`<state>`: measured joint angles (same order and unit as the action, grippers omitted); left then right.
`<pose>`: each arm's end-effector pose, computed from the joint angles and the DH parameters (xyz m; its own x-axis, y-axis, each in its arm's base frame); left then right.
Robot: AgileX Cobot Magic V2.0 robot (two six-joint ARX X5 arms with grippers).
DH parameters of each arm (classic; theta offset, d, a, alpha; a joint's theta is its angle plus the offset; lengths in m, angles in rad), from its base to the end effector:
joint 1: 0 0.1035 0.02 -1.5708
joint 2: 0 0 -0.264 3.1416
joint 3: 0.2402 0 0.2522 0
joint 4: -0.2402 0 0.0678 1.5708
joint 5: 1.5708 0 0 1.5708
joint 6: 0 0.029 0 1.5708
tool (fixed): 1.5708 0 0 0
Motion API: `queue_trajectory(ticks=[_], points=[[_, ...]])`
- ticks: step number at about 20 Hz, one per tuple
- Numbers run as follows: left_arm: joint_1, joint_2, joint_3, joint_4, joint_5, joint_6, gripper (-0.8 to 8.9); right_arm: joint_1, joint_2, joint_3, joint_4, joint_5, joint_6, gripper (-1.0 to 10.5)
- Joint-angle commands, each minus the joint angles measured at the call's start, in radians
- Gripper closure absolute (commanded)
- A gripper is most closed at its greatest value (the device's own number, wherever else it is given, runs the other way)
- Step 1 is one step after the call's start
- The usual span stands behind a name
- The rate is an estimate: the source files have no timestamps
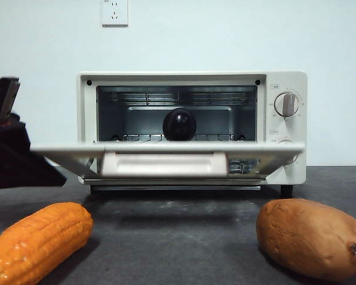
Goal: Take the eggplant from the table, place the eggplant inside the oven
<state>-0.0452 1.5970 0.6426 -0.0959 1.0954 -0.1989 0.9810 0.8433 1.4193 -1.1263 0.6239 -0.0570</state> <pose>0.2564 -0.0374 0.1319 0.1872 -0.8985 -0.3971 0.2820 0.4364 -0.8544 0.0669 0.0696 0.4366 0.8703 0.2500 -0.4244 -0.4134 0.8391 -0.3536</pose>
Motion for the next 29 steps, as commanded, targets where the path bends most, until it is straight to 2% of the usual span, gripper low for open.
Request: queue_trajectory(ticks=[1, 5, 9, 15, 21, 26, 29], points=[[-0.006, 0.013, 0.047, 0.017, 0.040, -0.024, 8.08, 0.012, -0.026, 0.021, -0.087, -0.003, 0.141, 9.4], [-0.006, 0.013, 0.123, 0.017, 0.048, -0.061, 8.08, 0.012, -0.072, 0.018, -0.214, -0.034, 0.238, 9.4], [-0.006, 0.013, 0.227, 0.014, 0.049, -0.092, 8.08, 0.012, -0.109, 0.013, -0.274, -0.080, 0.287, 9.4], [-0.006, 0.011, 0.383, -0.008, 0.050, -0.165, 8.08, 0.012, -0.135, -0.010, -0.259, -0.132, 0.294, 9.4], [-0.008, 0.005, 0.460, -0.043, 0.034, -0.163, 8.08, 0.012, -0.134, -0.085, -0.214, -0.135, 0.293, 9.4], [-0.008, -0.013, 0.469, -0.061, -0.004, -0.183, 8.08, 0.012, -0.134, -0.216, -0.122, -0.134, 0.292, 9.4], [-0.011, -0.052, 0.469, -0.133, -0.010, -0.135, 8.08, 0.012, -0.134, -0.311, -0.040, -0.123, 0.275, 9.4]])
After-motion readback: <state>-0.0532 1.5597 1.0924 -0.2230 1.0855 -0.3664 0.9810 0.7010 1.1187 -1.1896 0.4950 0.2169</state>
